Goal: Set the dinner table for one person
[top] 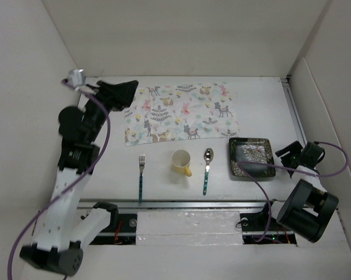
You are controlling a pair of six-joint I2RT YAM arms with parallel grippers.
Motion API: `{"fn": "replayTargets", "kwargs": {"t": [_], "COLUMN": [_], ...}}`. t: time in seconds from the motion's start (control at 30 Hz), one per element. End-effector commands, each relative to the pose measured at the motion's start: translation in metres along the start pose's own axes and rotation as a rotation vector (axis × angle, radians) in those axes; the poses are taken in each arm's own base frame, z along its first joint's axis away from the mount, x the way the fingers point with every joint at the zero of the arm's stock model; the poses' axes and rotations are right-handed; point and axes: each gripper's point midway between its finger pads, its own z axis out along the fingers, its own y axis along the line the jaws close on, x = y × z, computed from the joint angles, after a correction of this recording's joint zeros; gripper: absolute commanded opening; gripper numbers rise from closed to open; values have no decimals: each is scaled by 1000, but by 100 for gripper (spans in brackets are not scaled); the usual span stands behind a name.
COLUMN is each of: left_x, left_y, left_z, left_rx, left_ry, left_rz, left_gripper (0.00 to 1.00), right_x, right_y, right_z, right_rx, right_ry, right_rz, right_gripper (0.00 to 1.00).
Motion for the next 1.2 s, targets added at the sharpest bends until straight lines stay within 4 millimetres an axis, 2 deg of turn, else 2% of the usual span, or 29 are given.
{"fn": "replayTargets", "kwargs": {"t": [0.0, 0.07, 0.1, 0.3, 0.43, 0.53, 0.7, 0.73, 0.8, 0.87, 0.93, 1.03, 1.17], "left_x": [29, 33, 39, 49, 48, 49, 45, 44, 44, 42, 42, 42, 42], "left_y": [4, 0, -9, -15, -16, -17, -17, -17, -15, -13, -9, -8, -6], "left_z": [-34, -47, -62, -69, -71, -72, -73, -73, -73, -72, -71, -71, -72], "left_rx": [42, 64, 94, 109, 108, 116, 106, 105, 98, 91, 79, 75, 67], "left_ry": [55, 63, 72, 103, 110, 112, 97, 92, 93, 85, 82, 80, 81], "left_rz": [-24, 4, 17, 72, 94, 91, 93, 95, 94, 97, 96, 99, 101], "left_gripper": [61, 60, 61, 60, 60, 60, 59, 59, 59, 59, 59, 59, 59], "right_x": [5, 20, 33, 57, 67, 70, 83, 86, 90, 92, 93, 92, 85], "right_y": [26, 30, 27, 23, 28, 25, 21, 22, 22, 21, 19, 16, 18], "right_z": [9, 12, 15, 10, -2, -4, -1, 0, 2, 2, 3, 4, -1], "right_rx": [-187, -237, -246, -271, -313, -294, -296, -303, -311, -313, -302, -284, -293], "right_ry": [88, 162, 210, 288, 306, 312, 351, 362, 389, 401, 398, 392, 366], "right_rz": [-44, -38, -31, -45, -12, -7, 25, 36, 42, 42, 44, 42, 36], "right_gripper": [73, 74, 74, 73, 63, 54, 51, 45, 40, 30, 16, 0, 0]}}
